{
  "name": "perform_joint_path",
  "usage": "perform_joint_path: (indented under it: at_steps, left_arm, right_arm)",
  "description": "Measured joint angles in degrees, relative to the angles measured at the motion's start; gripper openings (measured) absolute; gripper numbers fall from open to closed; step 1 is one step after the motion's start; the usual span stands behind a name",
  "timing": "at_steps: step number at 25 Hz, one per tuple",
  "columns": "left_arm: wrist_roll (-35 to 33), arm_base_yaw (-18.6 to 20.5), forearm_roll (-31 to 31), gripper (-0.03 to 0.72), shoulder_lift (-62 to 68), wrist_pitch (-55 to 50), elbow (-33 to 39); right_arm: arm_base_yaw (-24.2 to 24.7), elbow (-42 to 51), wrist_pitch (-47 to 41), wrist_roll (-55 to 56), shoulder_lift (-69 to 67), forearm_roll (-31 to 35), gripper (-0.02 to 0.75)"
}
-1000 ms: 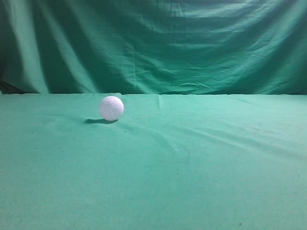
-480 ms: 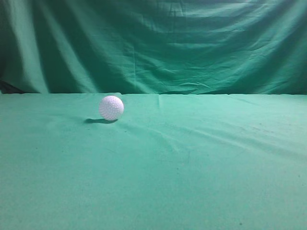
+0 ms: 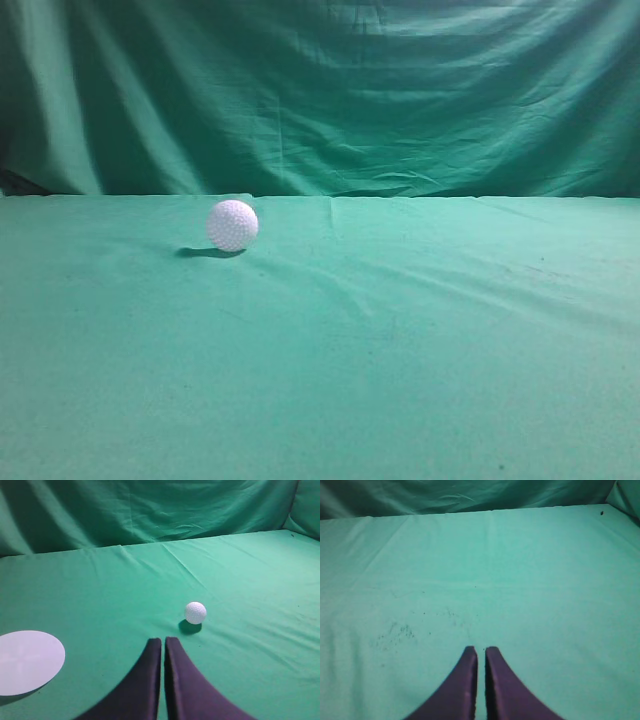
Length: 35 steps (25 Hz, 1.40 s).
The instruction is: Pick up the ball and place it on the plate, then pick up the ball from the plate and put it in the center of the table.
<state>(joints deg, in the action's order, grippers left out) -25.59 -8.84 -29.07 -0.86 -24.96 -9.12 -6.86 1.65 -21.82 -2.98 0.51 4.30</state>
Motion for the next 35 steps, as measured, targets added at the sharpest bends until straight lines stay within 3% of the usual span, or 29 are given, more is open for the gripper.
perform_joint_path:
  at_steps: [13,19,27,32,35]
  left_arm:
    - [0.0,0.0,0.11,0.0,0.0,0.0,0.0]
    - [-1.97,0.0,15.97,0.0,0.0,1.38,0.0]
    - [-1.94,0.0,18.1,0.0,0.0,1.86,1.09]
    - [7.36,0.0,19.0,0.0,0.0,8.22,9.57]
    - [11.49,0.0,19.47,0.0,0.0,10.0,10.43]
  right_arm:
    - [0.0,0.0,0.0,0.0,0.0,0.0,0.047]
    - [0.0,0.0,0.0,0.0,0.0,0.0,0.047]
    - [0.0,0.0,0.0,0.0,0.0,0.0,0.047]
    - [0.0,0.0,-0.02,0.0,0.0,0.0,0.047]
    - [0.0,0.0,-0.12,0.0,0.0,0.0,0.047]
